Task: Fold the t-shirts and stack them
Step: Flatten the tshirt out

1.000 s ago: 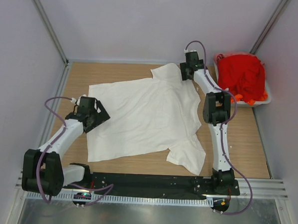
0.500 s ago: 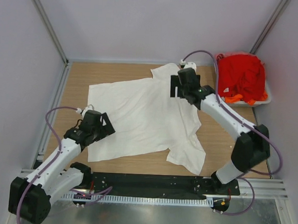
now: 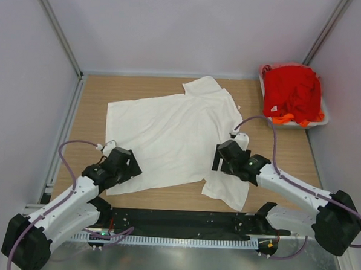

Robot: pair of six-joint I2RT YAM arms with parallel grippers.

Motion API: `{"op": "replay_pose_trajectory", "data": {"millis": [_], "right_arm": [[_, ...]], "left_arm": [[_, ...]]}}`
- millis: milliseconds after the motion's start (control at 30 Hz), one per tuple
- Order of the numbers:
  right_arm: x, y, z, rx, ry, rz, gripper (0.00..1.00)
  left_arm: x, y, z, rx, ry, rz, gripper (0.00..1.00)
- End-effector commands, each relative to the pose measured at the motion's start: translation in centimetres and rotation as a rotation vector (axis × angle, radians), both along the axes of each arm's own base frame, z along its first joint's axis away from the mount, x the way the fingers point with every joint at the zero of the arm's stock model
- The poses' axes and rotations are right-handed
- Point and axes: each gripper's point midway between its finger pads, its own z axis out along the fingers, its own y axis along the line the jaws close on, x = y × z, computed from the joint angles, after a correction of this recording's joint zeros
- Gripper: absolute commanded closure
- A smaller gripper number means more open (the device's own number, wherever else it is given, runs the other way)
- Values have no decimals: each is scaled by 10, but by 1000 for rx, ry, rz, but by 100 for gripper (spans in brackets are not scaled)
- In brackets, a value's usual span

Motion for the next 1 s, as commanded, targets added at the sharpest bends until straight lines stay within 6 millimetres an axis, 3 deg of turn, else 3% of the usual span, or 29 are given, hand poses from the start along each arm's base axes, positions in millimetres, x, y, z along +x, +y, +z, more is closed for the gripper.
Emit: {"op": "replay_pose_trajectory", "data": {"millis": [0, 33, 100, 167, 200, 300, 333, 467, 500, 567, 633, 700, 800, 967], "right_arm": [[51, 11, 14, 103, -44, -75, 14], [62, 18, 18, 141, -47, -46, 15], [92, 3, 19, 140, -50, -106, 16], [107, -6, 16, 140, -29, -114, 17], [118, -16, 10, 143, -8, -143, 18], [136, -15, 7, 210, 2, -126, 21], [141, -18, -3, 214, 19, -133, 21], [144, -10, -27, 260, 78, -93, 24], [142, -13, -36, 253, 99, -99, 24], [142, -24, -50, 249, 121, -133, 24], [138, -41, -61, 235, 142, -186, 24], [134, -68, -70, 222, 163, -264, 23], [128, -92, -73, 230, 166, -337, 22], [121, -98, -73, 216, 157, -356, 20]], "left_arm": [[38, -6, 35, 7, -128, 35, 0], [43, -7, 40, 15, -136, 25, 0], [56, -9, 45, 35, -145, 19, 0], [66, -11, 45, 22, -143, 19, 0], [70, -9, 40, -4, -124, 31, 0], [79, -2, 25, -7, -91, 55, 0], [79, 1, 18, 3, -73, 59, 0], [86, 12, 4, 13, -49, 68, 0], [88, 23, 1, -2, -36, 104, 0], [91, 24, -2, -78, -21, 98, 0], [94, 44, -4, -97, -14, 162, 0], [99, 51, -7, -105, 1, 164, 0], [103, 46, -17, -125, 61, 142, 0], [110, 51, -29, -96, 121, 138, 0]]}}
